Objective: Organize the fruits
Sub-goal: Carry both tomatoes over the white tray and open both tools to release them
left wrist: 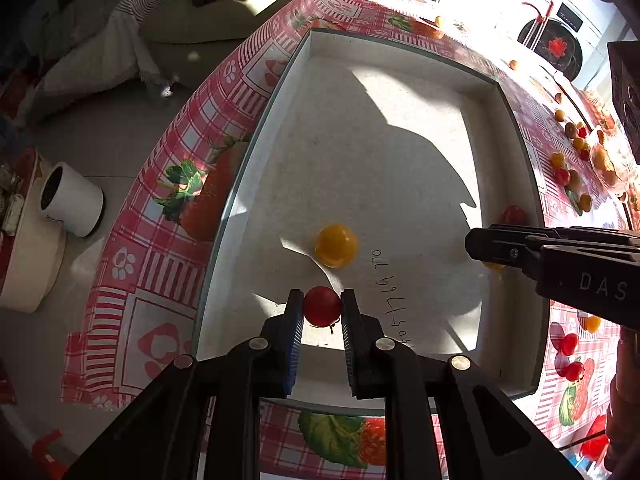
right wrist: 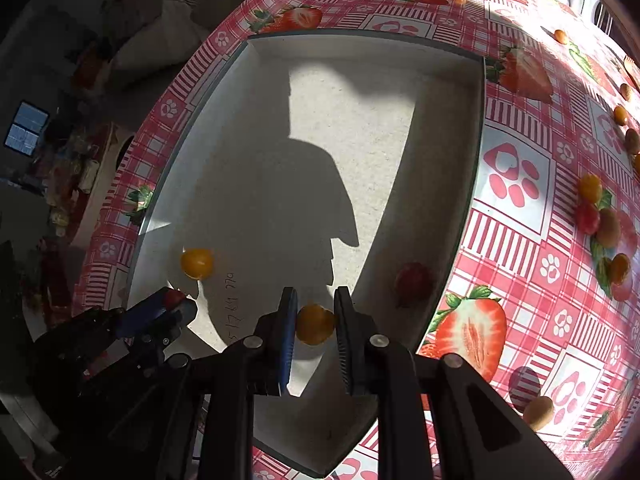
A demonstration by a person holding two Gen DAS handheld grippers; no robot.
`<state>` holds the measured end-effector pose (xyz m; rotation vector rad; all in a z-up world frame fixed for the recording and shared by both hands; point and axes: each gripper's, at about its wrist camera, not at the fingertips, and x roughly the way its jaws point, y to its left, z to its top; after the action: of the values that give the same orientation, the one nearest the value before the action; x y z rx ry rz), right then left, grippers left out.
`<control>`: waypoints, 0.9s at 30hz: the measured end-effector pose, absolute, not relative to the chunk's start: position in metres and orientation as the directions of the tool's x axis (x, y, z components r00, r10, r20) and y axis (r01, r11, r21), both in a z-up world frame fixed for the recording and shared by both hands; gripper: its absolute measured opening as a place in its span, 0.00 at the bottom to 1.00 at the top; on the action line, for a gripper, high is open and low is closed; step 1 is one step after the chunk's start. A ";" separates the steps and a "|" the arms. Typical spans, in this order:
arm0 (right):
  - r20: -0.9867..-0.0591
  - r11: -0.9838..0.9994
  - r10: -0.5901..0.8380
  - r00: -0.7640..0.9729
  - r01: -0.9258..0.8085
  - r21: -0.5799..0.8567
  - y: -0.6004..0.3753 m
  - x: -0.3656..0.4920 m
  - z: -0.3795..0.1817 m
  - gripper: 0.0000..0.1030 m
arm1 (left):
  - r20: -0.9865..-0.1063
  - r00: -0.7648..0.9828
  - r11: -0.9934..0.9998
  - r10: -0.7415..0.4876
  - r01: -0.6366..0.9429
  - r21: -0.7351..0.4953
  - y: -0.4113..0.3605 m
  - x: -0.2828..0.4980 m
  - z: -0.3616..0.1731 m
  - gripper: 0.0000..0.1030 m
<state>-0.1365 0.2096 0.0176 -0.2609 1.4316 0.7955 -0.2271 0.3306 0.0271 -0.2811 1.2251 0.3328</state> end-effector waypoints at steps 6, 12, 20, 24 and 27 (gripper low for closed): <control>-0.947 0.727 0.316 -0.048 -0.629 0.275 0.213 -0.137 0.009 0.20 | -0.951 0.289 0.923 0.105 -0.386 -0.015 0.325 -0.221 0.023 0.20; -0.940 0.719 0.334 -0.064 -0.628 0.298 0.213 -0.134 0.009 0.27 | -0.953 0.270 0.934 0.141 -0.355 0.038 0.318 -0.217 0.020 0.38; -0.915 0.725 0.403 -0.023 -0.602 0.335 0.200 -0.128 0.032 0.58 | -0.945 0.272 0.941 0.180 -0.328 0.085 0.312 -0.210 0.023 0.72; -0.899 0.734 0.437 0.014 -0.583 0.348 0.184 -0.120 0.052 0.58 | -0.942 0.280 0.947 0.186 -0.306 0.096 0.303 -0.202 0.030 0.72; -0.894 0.753 0.444 0.060 -0.565 0.336 0.160 -0.110 0.067 0.58 | -0.936 0.299 0.953 0.186 -0.287 0.097 0.295 -0.195 0.040 0.72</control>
<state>-0.1096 0.1599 0.0667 -0.1134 1.3028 0.7660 -0.1950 0.2950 0.0399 -0.0947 1.2282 0.3145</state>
